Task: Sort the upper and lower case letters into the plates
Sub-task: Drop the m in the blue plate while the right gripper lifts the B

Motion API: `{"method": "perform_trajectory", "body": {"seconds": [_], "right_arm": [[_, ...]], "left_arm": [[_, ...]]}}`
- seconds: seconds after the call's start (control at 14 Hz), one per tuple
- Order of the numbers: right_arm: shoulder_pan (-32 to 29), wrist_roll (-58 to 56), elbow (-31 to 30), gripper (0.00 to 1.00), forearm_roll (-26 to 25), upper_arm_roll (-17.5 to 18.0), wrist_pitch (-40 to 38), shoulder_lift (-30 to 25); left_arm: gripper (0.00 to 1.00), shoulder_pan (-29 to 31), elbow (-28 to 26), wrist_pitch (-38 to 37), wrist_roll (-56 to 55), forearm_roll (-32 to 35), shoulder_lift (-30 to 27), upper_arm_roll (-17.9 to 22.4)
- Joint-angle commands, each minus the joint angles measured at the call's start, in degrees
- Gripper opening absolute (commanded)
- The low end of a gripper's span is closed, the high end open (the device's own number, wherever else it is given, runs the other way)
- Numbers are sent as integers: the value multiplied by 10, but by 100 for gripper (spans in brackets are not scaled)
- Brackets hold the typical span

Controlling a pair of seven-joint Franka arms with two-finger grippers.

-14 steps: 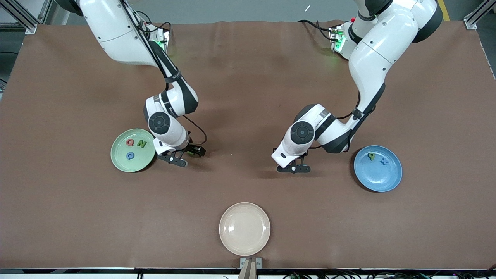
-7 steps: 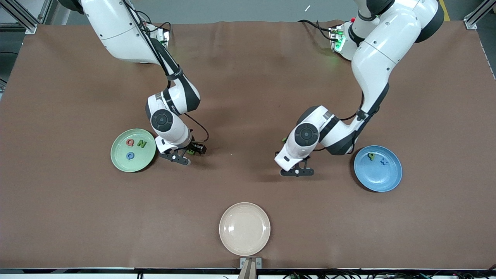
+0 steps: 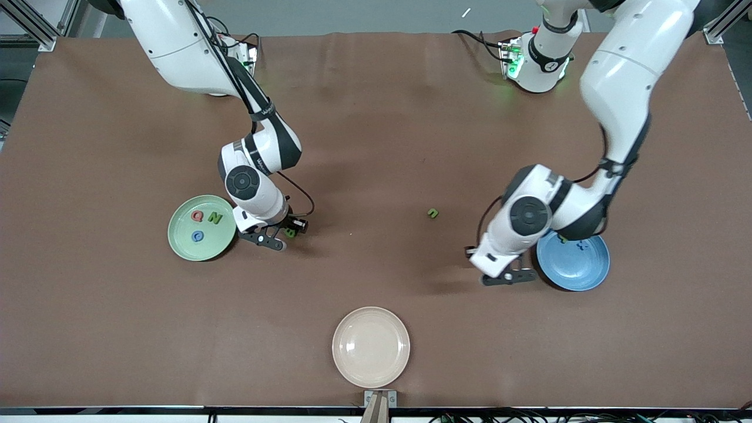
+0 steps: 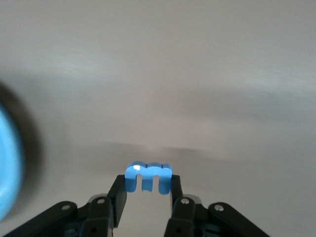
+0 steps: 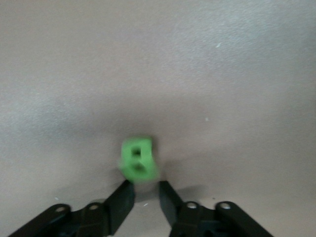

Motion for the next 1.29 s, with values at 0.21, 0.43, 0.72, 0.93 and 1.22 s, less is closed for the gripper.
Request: {"method": "perform_trajectory", "body": {"seconds": [0.21,0.43,0.72,0.93,1.22], "right_arm": [[-33,1,16,5,2,1,-93,-40],[-33,-1,32,89,3,1,-85,-35],[-2,-56,44,100,-5,2,-24,5],[2,-100,44,100,-7,2,0,20],[-4,-117,45,100,-43,1,9,25]], "left_arm": [[18,111,-57,-2,132,9,-44,-6],[18,157,-62,-2,198,9,-40,-6],[18,194,-57,-1,262,9,-25,-5],[19,202,-50,7,282,11,-8,-1],[19,204,-35,7,286,37,11,0]]}}
